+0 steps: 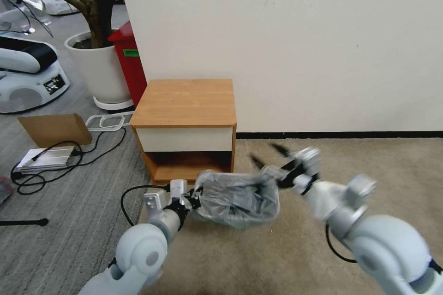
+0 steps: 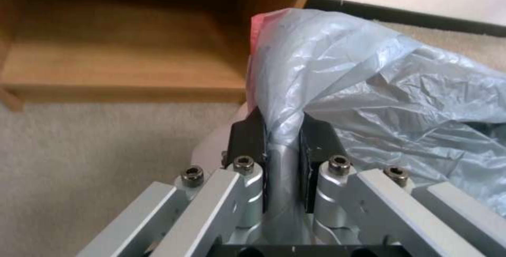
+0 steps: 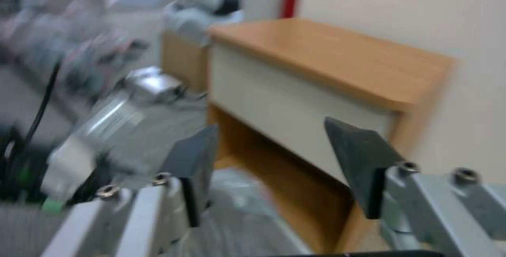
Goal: Pick up the garbage bag from the table and place it over the trash can.
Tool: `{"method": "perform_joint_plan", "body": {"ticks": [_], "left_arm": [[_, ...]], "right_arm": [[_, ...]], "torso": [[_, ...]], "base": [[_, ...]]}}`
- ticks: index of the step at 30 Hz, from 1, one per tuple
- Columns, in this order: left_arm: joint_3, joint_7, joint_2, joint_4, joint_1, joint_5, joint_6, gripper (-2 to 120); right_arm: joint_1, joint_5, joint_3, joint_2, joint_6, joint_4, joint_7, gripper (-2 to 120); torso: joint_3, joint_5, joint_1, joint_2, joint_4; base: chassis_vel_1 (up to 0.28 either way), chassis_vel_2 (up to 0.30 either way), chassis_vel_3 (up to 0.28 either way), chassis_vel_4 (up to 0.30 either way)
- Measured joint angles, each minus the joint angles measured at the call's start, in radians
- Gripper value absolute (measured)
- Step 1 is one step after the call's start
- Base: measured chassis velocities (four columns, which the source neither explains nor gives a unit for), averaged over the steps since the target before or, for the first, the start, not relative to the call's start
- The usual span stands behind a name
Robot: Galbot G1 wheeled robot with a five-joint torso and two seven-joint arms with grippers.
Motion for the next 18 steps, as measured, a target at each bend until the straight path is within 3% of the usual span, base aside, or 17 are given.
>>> {"method": "perform_joint_plan", "body": {"ticks": [2, 4, 7, 9, 15, 18], "left_arm": [[0.010, 0.011, 0.011, -0.016, 0.005, 0.040, -0.001, 9], [0.011, 0.013, 0.012, -0.018, 0.006, 0.046, -0.001, 9], [0.015, 0.038, 0.024, -0.046, 0.011, 0.094, -0.005, 9], [0.015, 0.042, 0.025, -0.053, 0.013, 0.104, -0.007, 9], [0.012, 0.080, 0.033, -0.088, 0.044, 0.168, -0.032, 9], [0.009, 0.099, 0.034, -0.094, 0.057, 0.201, -0.043, 9]], "right_arm": [[0.059, -0.085, -0.101, -0.017, -0.008, -0.016, -0.032, 45], [0.065, -0.090, -0.109, -0.019, -0.011, -0.017, -0.035, 43], [0.144, -0.181, -0.240, -0.041, -0.094, -0.035, -0.070, 25], [0.155, -0.197, -0.258, -0.041, -0.115, -0.039, -0.072, 24], [0.195, -0.306, -0.320, -0.028, -0.204, -0.068, -0.070, 0], [0.205, -0.362, -0.327, -0.012, -0.237, -0.073, -0.067, 0]], "torso": [[0.000, 0.0000, 0.000, 0.000, 0.0001], [0.000, 0.0000, 0.000, 0.000, 0.0002], [0.000, -0.0001, 0.000, 0.000, 0.0000], [0.000, -0.0002, 0.000, 0.000, 0.0001], [0.000, -0.0001, 0.000, 0.000, 0.0000], [0.000, -0.0002, 0.000, 0.000, -0.0001]], "base": [[0.000, 0.000, 0.000, 0.000], [0.000, 0.000, 0.000, 0.000], [0.000, 0.000, 0.000, 0.000], [0.000, 0.000, 0.000, 0.000], [0.000, 0.000, 0.000, 0.000], [0.000, 0.000, 0.000, 0.000]]}}
